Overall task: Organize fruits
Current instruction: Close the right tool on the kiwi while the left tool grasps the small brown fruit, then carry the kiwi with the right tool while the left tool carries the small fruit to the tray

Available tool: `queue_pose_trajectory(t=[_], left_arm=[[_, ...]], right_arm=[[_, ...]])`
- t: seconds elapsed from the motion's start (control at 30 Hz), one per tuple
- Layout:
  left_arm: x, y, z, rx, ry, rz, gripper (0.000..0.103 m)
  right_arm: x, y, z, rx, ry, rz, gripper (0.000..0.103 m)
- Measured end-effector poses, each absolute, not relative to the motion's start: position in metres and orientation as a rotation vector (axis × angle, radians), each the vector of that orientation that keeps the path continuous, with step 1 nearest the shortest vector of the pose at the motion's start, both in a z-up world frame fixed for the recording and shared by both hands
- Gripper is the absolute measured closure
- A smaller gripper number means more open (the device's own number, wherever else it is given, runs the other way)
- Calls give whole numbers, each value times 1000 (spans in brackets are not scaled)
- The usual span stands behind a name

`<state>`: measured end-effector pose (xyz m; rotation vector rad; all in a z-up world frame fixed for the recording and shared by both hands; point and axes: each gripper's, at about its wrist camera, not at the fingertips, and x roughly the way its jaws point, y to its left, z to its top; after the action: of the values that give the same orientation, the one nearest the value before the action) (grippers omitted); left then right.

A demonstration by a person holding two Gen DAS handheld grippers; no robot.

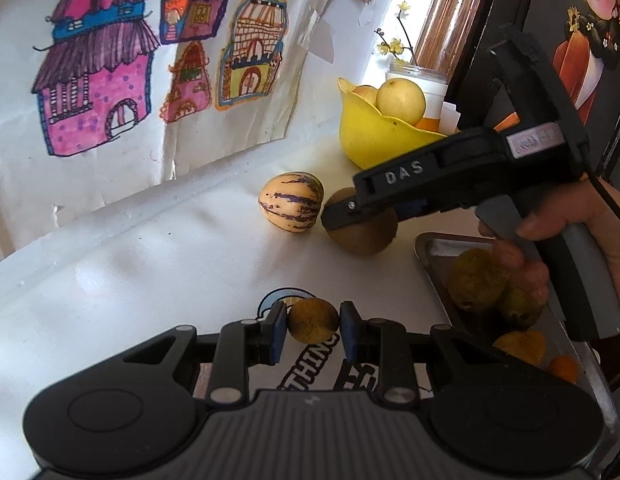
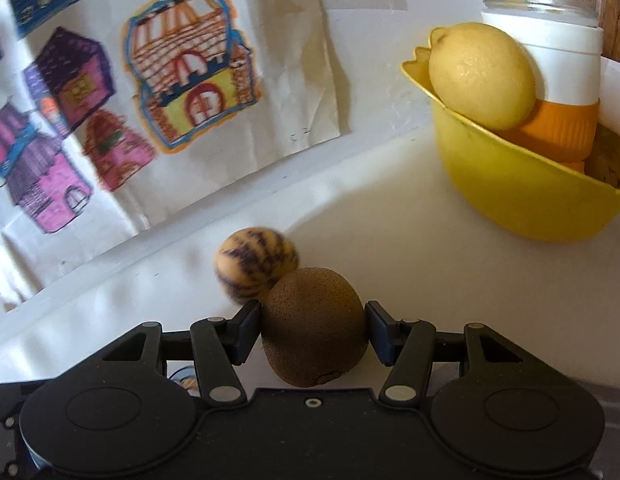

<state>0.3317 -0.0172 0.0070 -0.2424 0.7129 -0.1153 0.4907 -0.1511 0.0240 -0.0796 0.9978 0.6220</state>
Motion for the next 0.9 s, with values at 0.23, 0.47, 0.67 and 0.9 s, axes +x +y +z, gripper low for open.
queue_pose_trajectory(t=[0.23,0.47,0.67,0.9], left_arm=[[313,-14,17,-258,689,-99,72],[290,-23,32,-258,658,-109,72],[265,-43,45,-264,638,-139,72],[240,-81,59,-260,621,-214,72]], right_arm=[[460,-165,40,-37,990,661,45],[420,-187,65,-1,952,684,45],[381,-218,84,20,929,682,45],[336,-272,99,50,908,629,45]])
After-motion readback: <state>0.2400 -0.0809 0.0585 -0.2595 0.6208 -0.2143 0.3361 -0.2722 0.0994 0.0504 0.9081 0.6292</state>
